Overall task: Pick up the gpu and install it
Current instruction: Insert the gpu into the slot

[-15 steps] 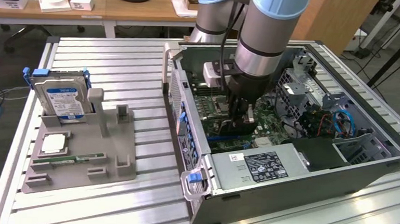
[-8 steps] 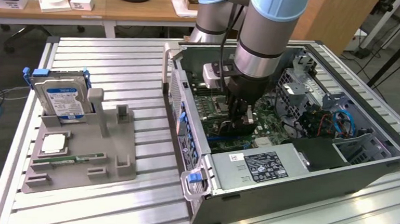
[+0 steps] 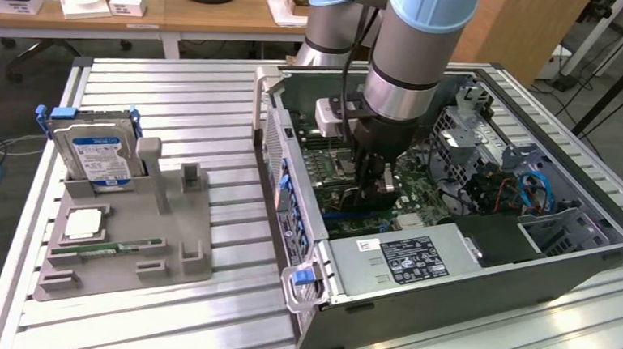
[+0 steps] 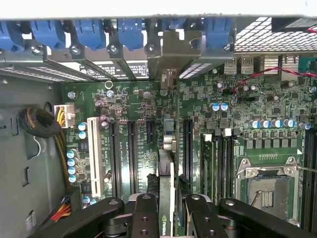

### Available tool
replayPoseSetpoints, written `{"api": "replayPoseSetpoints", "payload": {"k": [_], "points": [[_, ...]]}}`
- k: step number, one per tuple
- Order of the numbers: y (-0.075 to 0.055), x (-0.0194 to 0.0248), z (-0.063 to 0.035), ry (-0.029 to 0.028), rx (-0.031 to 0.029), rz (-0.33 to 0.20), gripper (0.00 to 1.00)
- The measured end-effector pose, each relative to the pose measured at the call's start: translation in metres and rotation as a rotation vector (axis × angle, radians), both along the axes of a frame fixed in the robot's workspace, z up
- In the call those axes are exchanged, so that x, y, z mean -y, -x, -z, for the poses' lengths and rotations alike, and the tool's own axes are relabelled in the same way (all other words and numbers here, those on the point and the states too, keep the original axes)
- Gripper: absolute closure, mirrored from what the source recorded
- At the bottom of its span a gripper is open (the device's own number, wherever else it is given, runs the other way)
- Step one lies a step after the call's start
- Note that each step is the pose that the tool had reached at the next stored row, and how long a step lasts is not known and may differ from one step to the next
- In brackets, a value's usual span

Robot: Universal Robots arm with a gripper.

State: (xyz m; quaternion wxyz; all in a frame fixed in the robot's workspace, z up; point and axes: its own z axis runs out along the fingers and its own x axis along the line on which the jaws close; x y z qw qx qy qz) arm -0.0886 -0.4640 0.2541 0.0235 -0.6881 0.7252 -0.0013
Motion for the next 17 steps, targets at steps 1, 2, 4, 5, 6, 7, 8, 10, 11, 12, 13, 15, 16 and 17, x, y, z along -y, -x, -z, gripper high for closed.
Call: {"api": "replayPoseSetpoints", "payload": {"k": [1,2,4,5,6,7,8,10,11,12,13,15,16,17], "points": [[0.0000,0.0000,0.0000,0.0000,0.0000,0.000,0.74],[0.0000,-0.0001,0.0001,-0.0001,0.0000,0.000,0.74],[0.0000,-0.0001,0.0003,-0.0001,0.0000,0.000,0.74],[0.0000,-0.0001,0.0003,-0.0001,0.0000,0.000,0.74],[0.0000,-0.0001,0.0003,-0.0001,0.0000,0.000,0.74],[0.0000,-0.0001,0.0003,-0.0002,0.0001,0.000,0.74],[0.0000,-0.0001,0.0003,-0.0002,0.0001,0.000,0.74],[0.0000,-0.0001,0.0003,-0.0002,0.0001,0.000,0.74],[0.0000,-0.0001,0.0004,-0.0002,0.0001,0.000,0.74],[0.0000,-0.0001,0.0004,-0.0003,0.0002,0.000,0.74],[0.0000,-0.0001,0.0003,-0.0002,0.0002,0.000,0.74],[0.0005,-0.0001,0.0004,-0.0007,0.0009,0.000,0.74],[0.0009,-0.0002,0.0005,-0.0009,0.0013,0.000,0.74],[0.0009,-0.0002,0.0005,-0.0009,0.0013,0.000,0.74]]}}
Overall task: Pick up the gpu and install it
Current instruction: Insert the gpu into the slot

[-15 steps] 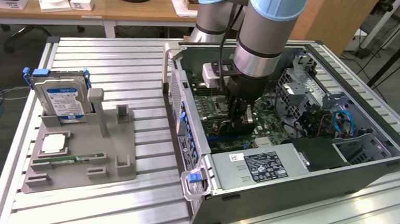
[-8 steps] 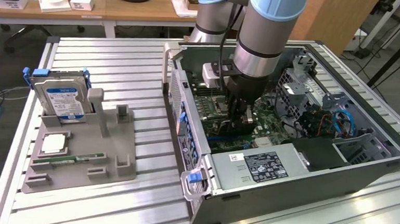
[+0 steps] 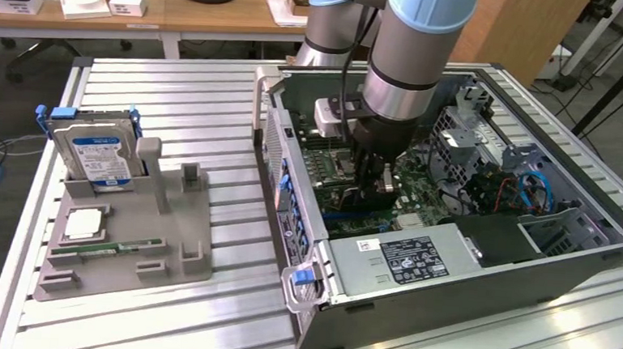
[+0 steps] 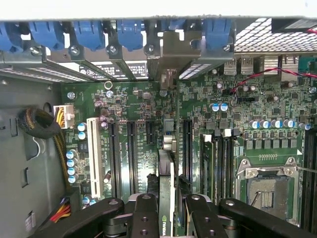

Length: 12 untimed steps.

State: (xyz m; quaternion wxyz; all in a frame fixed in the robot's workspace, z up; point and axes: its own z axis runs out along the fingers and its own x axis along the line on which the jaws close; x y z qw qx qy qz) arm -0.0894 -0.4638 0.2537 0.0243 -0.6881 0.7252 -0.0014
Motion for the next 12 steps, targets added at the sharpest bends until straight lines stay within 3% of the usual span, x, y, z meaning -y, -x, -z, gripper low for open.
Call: {"api": "replayPoseSetpoints", "payload": {"k": [12], "points": [[0.0002,-0.0004,-0.0037,-0.0001,0.0000,-0.001,0.74]]}}
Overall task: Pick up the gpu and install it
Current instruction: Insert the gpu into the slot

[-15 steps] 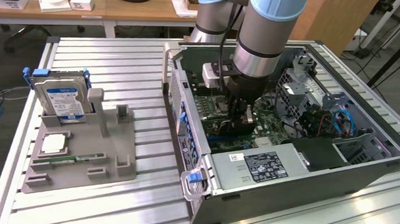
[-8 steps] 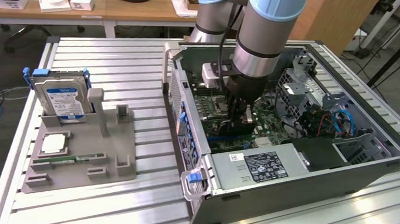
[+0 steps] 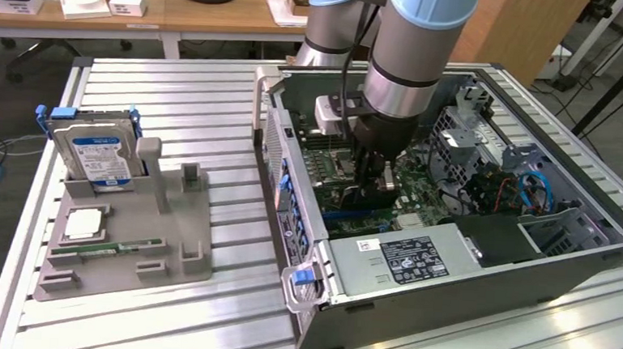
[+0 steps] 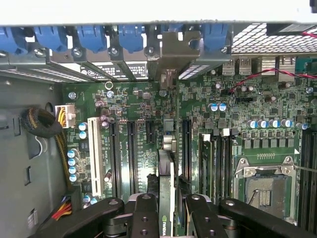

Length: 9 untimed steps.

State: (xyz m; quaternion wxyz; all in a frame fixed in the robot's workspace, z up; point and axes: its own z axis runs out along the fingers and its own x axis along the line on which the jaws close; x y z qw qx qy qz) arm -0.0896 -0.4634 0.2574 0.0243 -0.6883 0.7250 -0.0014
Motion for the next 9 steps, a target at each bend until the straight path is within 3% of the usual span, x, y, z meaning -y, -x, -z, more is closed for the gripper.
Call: {"api": "replayPoseSetpoints", "payload": {"k": [9], "points": [[0.0002,-0.0013,0.0067,-0.0007,0.0031,-0.002,0.74]]}}
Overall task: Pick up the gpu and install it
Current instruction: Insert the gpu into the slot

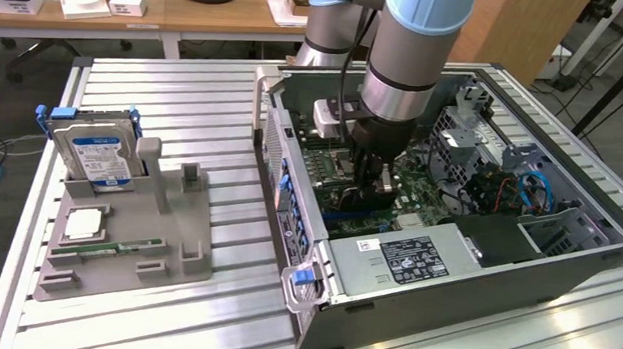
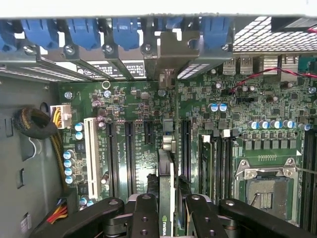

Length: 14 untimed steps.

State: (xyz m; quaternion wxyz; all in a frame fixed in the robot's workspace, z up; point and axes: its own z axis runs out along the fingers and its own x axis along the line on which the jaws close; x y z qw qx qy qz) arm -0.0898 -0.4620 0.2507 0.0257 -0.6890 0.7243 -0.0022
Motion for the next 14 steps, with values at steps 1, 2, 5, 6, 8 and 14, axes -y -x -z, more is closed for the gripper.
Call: {"api": "replayPoseSetpoints", "payload": {"k": [1,2,5,6,8,14], "points": [[0.0000,0.0000,0.0005,0.0000,0.0001,0.000,0.74],[0.0000,0.0000,0.0007,0.0000,0.0001,0.000,0.74],[0.0000,0.0000,0.0008,-0.0003,0.0003,0.000,0.74],[0.0000,0.0000,0.0009,-0.0003,0.0004,0.000,0.74],[0.0000,-0.0001,0.0009,-0.0003,0.0003,0.000,0.74],[0.0000,-0.0001,0.0009,-0.0003,0.0003,0.000,0.74]]}}
